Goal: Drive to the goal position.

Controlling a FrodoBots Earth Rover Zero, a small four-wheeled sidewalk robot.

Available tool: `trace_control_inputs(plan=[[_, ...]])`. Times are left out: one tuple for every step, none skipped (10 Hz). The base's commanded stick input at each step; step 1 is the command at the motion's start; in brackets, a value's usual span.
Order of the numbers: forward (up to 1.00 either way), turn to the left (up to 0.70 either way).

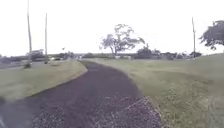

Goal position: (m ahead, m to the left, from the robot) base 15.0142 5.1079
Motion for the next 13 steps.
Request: trace_control_inputs(plan=[[0.50,0.00],[0.50,0.00],[0.50,0.00],[0.50,0.00],[0.50,0.00],[0.50,0.00],[0.50,0.00],[0.50,0.00],[0.50,0.00],[0.50,0.00],[0.50,0.00],[0.50,0.00],[0.50,0.00]])
